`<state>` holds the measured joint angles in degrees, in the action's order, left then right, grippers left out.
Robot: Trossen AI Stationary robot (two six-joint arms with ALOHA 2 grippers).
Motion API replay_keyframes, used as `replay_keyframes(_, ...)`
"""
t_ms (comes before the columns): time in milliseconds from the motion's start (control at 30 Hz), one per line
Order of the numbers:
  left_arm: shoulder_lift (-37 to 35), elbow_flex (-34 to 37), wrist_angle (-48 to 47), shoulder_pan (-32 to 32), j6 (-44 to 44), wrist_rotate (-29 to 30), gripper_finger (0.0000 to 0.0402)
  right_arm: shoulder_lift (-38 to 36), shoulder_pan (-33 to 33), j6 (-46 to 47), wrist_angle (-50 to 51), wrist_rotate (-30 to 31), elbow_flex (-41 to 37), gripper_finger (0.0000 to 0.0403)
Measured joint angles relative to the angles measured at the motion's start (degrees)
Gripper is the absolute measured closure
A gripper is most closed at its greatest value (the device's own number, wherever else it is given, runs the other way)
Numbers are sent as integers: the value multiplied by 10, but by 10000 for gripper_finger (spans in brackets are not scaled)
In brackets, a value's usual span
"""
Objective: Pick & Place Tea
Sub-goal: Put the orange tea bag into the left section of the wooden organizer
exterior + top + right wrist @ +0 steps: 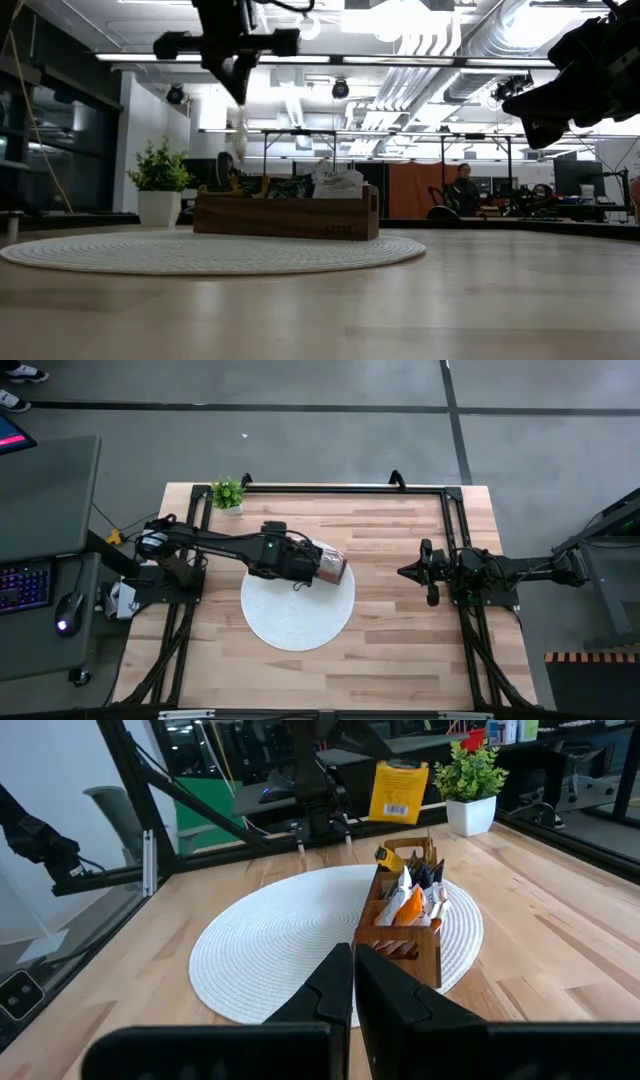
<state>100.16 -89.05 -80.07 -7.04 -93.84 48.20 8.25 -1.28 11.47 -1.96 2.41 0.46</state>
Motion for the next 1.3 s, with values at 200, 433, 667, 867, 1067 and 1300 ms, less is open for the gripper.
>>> replay_keyframes(200,1,23,56,0,-158,0,401,0,0,0,0,0,0,391)
replay_keyframes(433,3,44,54,5,-279,2,401,0,0,0,0,0,0,391)
replay_keyframes(667,3,73,99,15,-294,17,401,0,0,0,0,0,0,391)
replay_keyframes(867,3,73,99,9,-291,35,401,0,0,0,0,0,0,391)
replay_keyframes(1067,3,73,94,-25,-213,41,401,0,0,0,0,0,0,391)
replay_keyframes(1300,3,73,31,-89,-129,37,402,0,0,0,0,0,0,391)
